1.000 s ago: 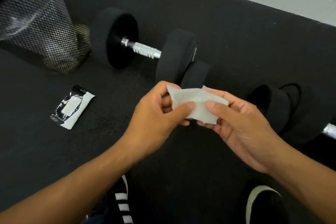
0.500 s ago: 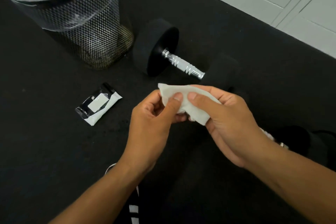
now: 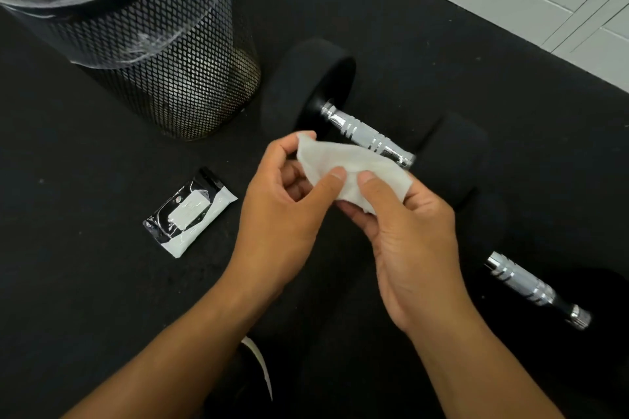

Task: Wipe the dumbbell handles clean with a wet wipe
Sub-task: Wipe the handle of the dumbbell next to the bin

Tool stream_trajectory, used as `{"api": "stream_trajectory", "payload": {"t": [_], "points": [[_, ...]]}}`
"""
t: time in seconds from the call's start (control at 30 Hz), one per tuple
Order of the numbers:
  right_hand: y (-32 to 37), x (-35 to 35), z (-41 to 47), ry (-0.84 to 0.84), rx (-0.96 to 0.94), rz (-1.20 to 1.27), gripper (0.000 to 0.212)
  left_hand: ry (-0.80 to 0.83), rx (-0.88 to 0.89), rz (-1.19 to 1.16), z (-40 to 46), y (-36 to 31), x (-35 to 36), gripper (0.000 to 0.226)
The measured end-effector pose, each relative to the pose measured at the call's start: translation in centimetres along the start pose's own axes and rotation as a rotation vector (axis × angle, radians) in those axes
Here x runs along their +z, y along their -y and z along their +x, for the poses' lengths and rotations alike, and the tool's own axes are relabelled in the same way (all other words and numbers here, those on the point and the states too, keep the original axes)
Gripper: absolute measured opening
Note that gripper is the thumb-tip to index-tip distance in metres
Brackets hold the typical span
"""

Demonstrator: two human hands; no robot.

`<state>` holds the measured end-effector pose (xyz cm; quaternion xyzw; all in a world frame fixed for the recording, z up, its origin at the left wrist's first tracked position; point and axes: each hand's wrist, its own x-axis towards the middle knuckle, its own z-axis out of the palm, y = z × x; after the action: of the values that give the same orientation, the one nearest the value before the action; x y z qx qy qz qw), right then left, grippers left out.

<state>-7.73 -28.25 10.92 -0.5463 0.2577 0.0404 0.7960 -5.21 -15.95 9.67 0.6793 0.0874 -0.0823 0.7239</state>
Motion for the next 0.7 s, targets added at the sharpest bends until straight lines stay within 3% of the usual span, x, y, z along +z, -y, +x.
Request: {"api": "stream_trajectory", "payload": {"t": [0.2, 0.37, 0.5, 0.6, 0.7], "points": [[-0.4, 1.9, 2.0, -0.045, 0.007, -0.06, 0.018, -0.015, 0.091, 0.144, 3.4, 0.4, -1.4, 0.068], [-1.5, 3.0, 2.8, -0.065, 0.012, -0.071, 0.015, -0.004, 0.076, 0.232, 4.0, 0.8, -2.3, 0.023], [-2.2, 3.7, 3.4, -0.13, -0.023, -0.111, 0.016, -0.002, 0.09, 0.31, 4.4, 1.7, -3.2, 0.017], [-1.9, 4.1, 4.7, -0.187, -0.016, -0.062, 0.017, 0.04, 0.244, 0.63, 5.1, 2.3, -3.8, 0.031], [-1.4, 3.8, 6.8, -0.334, -0.239, -0.37, 0.021, 0.067, 0.458, 0.894, 6.5, 2.6, -4.2, 0.049]]}}
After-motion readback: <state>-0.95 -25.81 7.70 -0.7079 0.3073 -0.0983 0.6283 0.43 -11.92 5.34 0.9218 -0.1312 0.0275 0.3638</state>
